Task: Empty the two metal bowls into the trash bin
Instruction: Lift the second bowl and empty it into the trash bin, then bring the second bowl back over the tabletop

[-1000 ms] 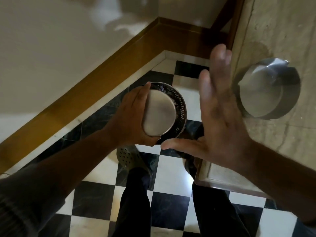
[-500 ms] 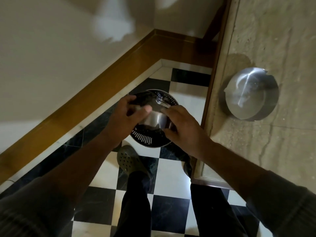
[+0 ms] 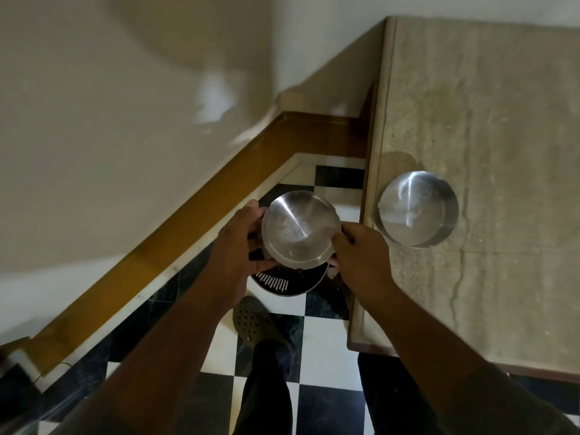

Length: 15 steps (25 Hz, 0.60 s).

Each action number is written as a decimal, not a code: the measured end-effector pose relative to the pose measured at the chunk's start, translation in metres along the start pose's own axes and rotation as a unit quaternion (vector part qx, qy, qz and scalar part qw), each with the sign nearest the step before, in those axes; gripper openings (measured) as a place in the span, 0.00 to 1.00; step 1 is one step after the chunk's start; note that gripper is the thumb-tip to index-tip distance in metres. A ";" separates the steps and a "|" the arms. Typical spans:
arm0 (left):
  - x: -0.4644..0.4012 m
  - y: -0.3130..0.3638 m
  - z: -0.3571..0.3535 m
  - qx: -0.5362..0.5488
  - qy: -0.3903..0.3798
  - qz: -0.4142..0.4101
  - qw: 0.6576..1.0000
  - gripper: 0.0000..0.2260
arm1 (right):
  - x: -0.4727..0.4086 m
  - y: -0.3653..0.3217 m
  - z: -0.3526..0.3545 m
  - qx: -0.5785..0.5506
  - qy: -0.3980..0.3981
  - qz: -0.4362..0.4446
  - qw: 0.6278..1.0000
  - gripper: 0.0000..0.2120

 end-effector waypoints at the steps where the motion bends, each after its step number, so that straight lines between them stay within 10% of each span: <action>1: 0.006 0.010 -0.007 0.000 -0.005 -0.006 1.000 0.16 | 0.001 -0.007 0.011 -0.011 0.011 0.002 1.000 0.13; 9: 0.037 0.052 -0.111 -0.039 -0.070 -0.023 0.996 0.28 | 0.005 -0.024 0.138 -0.028 0.069 -0.025 0.997 0.11; 15: 0.044 0.045 -0.230 -0.066 -0.109 -0.016 0.992 0.14 | 0.001 0.013 0.243 -0.079 0.104 -0.077 0.988 0.12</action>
Point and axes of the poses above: each hand's wrist, its own x-axis away from the middle knuckle, its own z-axis out of the back of the hand, y = z × x, the point moved 4 cm from there along -x, towards the middle knuckle, and after that the axes turned 1 degree about -y, right-handed, at the moved point
